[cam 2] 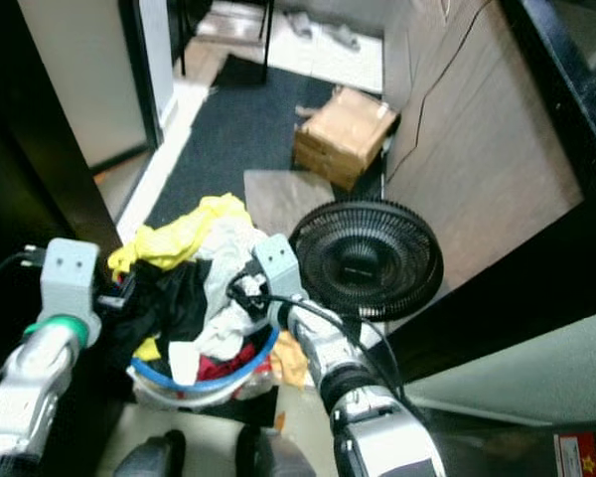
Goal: Clothes washing
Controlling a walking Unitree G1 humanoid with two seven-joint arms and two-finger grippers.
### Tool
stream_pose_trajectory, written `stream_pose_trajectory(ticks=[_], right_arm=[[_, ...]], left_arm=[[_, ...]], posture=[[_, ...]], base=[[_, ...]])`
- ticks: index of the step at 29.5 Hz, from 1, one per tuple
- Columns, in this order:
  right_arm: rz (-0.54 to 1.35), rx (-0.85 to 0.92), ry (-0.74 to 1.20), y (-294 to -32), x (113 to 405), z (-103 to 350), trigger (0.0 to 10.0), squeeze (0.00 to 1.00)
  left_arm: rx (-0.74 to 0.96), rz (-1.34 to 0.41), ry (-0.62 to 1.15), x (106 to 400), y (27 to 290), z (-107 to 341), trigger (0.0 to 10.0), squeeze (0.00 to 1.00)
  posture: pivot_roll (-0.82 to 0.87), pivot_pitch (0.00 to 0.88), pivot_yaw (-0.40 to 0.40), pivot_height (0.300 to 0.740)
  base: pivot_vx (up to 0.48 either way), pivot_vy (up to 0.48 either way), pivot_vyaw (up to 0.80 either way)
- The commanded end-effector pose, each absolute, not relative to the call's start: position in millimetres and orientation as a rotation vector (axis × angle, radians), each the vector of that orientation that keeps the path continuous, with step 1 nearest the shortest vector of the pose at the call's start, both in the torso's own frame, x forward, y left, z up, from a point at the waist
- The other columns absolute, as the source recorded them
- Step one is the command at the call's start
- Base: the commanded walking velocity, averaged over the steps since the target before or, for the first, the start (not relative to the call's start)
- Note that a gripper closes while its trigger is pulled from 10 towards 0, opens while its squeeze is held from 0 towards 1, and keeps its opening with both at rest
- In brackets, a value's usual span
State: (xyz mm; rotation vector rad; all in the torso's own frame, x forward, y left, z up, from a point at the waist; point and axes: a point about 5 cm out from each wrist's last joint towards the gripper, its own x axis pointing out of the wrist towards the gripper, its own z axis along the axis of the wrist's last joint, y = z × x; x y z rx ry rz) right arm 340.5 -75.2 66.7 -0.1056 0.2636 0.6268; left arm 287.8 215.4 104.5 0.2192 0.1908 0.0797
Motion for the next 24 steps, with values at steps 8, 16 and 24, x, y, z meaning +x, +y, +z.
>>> stream_pose_trajectory(ticks=[8,16,24], right_arm=[[0.635,-0.124,0.331,-76.6,331.1,50.7,10.0,0.00],[0.627,-0.201,0.440,-74.5,323.9,35.5,10.0,0.00],[0.568,-0.250,0.491,-81.2,318.1,24.0,4.5,0.00]], left_arm=[[0.211,0.111,0.235,269.5,220.3,102.2,10.0,0.00],[0.199,0.118,0.242,260.4,217.5,105.0,10.0,0.00],[0.203,0.157,0.261,249.1,225.6,104.8,10.0,0.00]], posture=[[0.04,0.391,-0.137,0.740],[0.07,0.430,-0.144,0.740],[0.10,0.436,-0.150,0.740]], base=[[0.000,0.000,0.00],[0.000,0.000,0.00],[0.000,0.000,0.00]])
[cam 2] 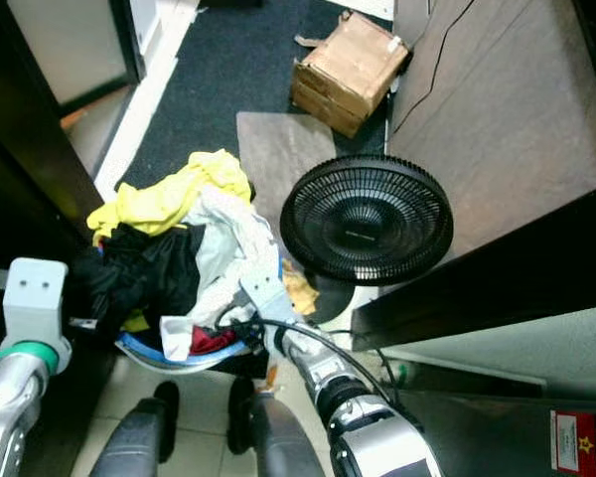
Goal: Clothes washing
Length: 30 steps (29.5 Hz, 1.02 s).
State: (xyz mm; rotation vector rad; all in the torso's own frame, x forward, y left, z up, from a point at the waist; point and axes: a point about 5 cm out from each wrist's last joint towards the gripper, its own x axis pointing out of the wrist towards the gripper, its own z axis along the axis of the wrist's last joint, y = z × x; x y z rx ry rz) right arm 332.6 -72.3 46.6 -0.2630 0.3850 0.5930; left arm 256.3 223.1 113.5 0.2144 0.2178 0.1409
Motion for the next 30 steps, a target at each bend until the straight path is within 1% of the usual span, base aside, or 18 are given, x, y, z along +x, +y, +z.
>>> stream_pose_trajectory(ticks=[1,7,14,16,21,22,23,24,25,26,28,29,30], right_arm=[[0.558,-0.246,0.478,-79.8,320.0,26.5,0.0,0.00],[0.529,-0.246,0.443,-75.5,325.7,33.8,0.0,0.00],[0.477,-0.215,0.393,-81.4,335.6,45.3,0.0,0.00],[0.452,-0.171,0.352,-83.0,343.1,55.9,0.0,0.00],[0.436,-0.120,0.296,-83.1,351.5,69.5,0.0,0.00],[0.423,-0.070,0.227,-84.1,360.7,86.3,0.0,0.00],[0.423,-0.070,0.227,-84.1,360.7,86.3,0.0,0.00],[0.400,-0.005,0.135,-88.8,371.8,109.2,0.0,0.00],[0.400,-0.005,0.135,-88.8,371.8,109.2,0.0,0.00],[0.378,0.048,0.052,-95.0,380.4,129.7,0.0,0.00],[0.378,0.048,0.052,-95.0,380.4,129.7,0.0,0.00],[0.357,0.088,-0.016,-102.2,386.4,146.5,0.0,0.00],[0.307,0.136,-0.107,-116.7,393.9,171.0,0.0,0.00]], left_arm=[[0.202,0.164,0.263,248.4,226.6,104.6,10.0,0.00],[0.198,0.177,0.270,247.5,226.6,105.9,10.0,0.00],[0.196,0.182,0.283,245.7,225.4,104.9,10.0,0.00],[0.195,0.183,0.286,246.3,225.0,104.1,10.0,0.00],[0.194,0.183,0.288,248.1,224.5,103.4,10.0,0.00],[0.194,0.183,0.287,250.7,224.3,103.6,10.0,0.00],[0.194,0.183,0.287,250.7,224.3,103.6,10.0,0.00],[0.193,0.184,0.282,254.4,225.0,104.4,10.0,0.00],[0.193,0.184,0.282,254.4,225.0,104.4,10.0,0.00],[0.193,0.186,0.279,258.0,225.9,105.0,10.0,0.00],[0.193,0.186,0.279,258.0,225.9,105.0,10.0,0.00],[0.193,0.187,0.274,260.3,226.6,105.9,10.0,0.00],[0.196,0.184,0.268,264.4,227.3,107.2,10.0,0.00]], posture=[[0.10,0.435,-0.150,0.740],[0.11,0.427,-0.151,0.740],[0.10,0.410,-0.151,0.740],[0.10,0.403,-0.150,0.740],[0.10,0.389,-0.148,0.740],[0.09,0.375,-0.146,0.740],[0.09,0.375,-0.146,0.740],[0.09,0.356,-0.142,0.740],[0.09,0.356,-0.142,0.740],[0.09,0.342,-0.135,0.740],[0.09,0.342,-0.135,0.740],[0.09,0.337,-0.134,0.740],[0.08,0.298,-0.114,0.740]], base=[[0.000,0.000,0.00],[0.000,0.000,0.00],[0.000,0.000,0.00],[0.000,0.000,0.00],[0.000,0.000,0.00],[0.000,0.000,0.00],[0.000,0.000,0.00],[0.000,0.000,0.00],[0.000,0.000,0.00],[0.000,0.000,0.00],[0.000,0.000,0.00],[0.000,0.000,0.00],[0.000,0.000,0.00]])
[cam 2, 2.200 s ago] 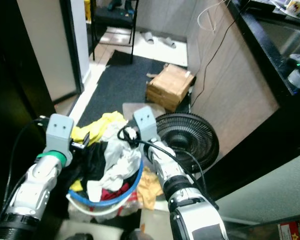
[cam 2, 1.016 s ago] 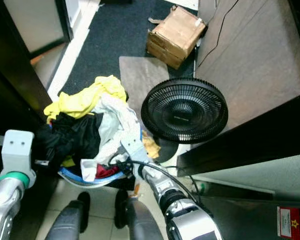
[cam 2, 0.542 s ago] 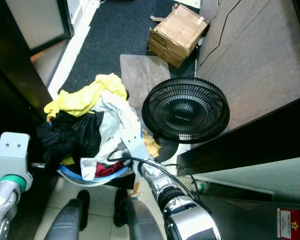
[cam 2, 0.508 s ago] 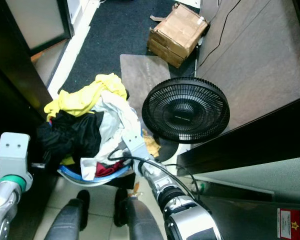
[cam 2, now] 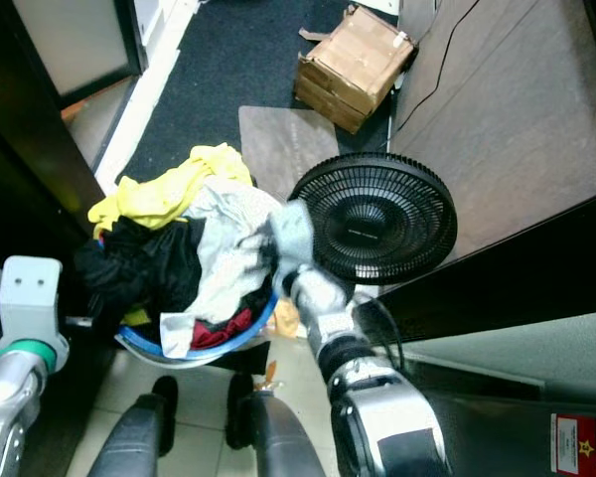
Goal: Clothes washing
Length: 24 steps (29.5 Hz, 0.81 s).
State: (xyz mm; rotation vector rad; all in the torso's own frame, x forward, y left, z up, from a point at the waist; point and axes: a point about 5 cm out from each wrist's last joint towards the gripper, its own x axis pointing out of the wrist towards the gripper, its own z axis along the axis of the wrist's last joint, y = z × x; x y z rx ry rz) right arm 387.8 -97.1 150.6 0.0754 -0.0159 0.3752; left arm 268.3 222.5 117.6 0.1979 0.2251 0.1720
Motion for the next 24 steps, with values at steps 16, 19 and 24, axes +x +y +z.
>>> stream_pose_trajectory(ticks=[16,19,24], right_arm=[[0.085,0.252,-0.603,-196.8,390.5,297.1,10.0,0.00],[0.085,0.252,-0.603,-196.8,390.5,297.1,10.0,0.00],[0.013,0.328,-0.844,-220.6,375.3,361.6,10.0,0.00]], left_arm=[[0.223,0.154,0.230,289.2,231.8,118.5,10.0,0.00],[0.223,0.154,0.230,289.2,231.8,118.5,10.0,0.00],[0.238,0.141,0.225,294.4,231.8,119.9,10.0,0.00]], posture=[[0.08,0.175,-0.037,0.740],[0.08,0.175,-0.037,0.740],[0.10,0.140,-0.018,0.740]], base=[[0.000,0.000,0.00],[0.000,0.000,0.00],[0.000,0.000,0.00]])
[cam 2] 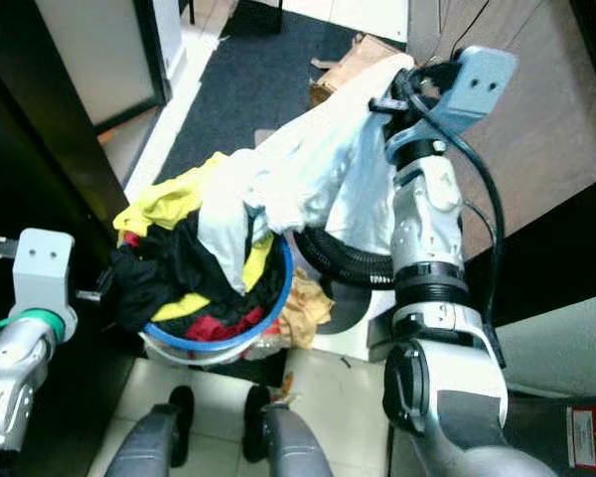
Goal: Clothes washing
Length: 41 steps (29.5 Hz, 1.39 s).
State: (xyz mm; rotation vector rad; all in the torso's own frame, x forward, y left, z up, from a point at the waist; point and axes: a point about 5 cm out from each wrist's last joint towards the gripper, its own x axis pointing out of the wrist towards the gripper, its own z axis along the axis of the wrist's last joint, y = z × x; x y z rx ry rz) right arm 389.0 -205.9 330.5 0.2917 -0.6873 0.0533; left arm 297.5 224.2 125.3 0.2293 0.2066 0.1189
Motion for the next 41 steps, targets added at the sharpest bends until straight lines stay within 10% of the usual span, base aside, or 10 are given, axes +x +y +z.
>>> stream_pose_trajectory(ticks=[1,11,24,41], right_arm=[[0.009,0.355,-0.898,-224.3,370.1,375.9,10.0,0.00],[0.000,0.373,-1.147,-232.9,333.5,435.0,10.0,0.00],[-0.279,-0.117,-1.417,-223.2,277.4,460.6,10.0,0.00],[0.083,-0.098,-0.785,-138.7,301.3,288.7,10.0,0.00]], left_arm=[[0.239,0.139,0.225,294.5,231.6,119.7,10.0,0.00],[0.241,0.126,0.229,295.5,228.9,116.4,10.0,0.00],[0.232,0.089,0.145,304.0,223.7,142.3,10.0,0.00],[0.141,-0.064,-0.291,292.8,187.4,255.2,10.0,0.00]], posture=[[0.11,0.137,-0.016,0.740],[0.11,0.119,-0.005,0.740],[0.10,0.095,0.019,0.740],[0.08,0.050,-0.023,0.740]], base=[[0.000,0.000,0.00],[0.000,0.000,0.00],[0.000,0.000,0.00],[0.000,0.000,0.00]])
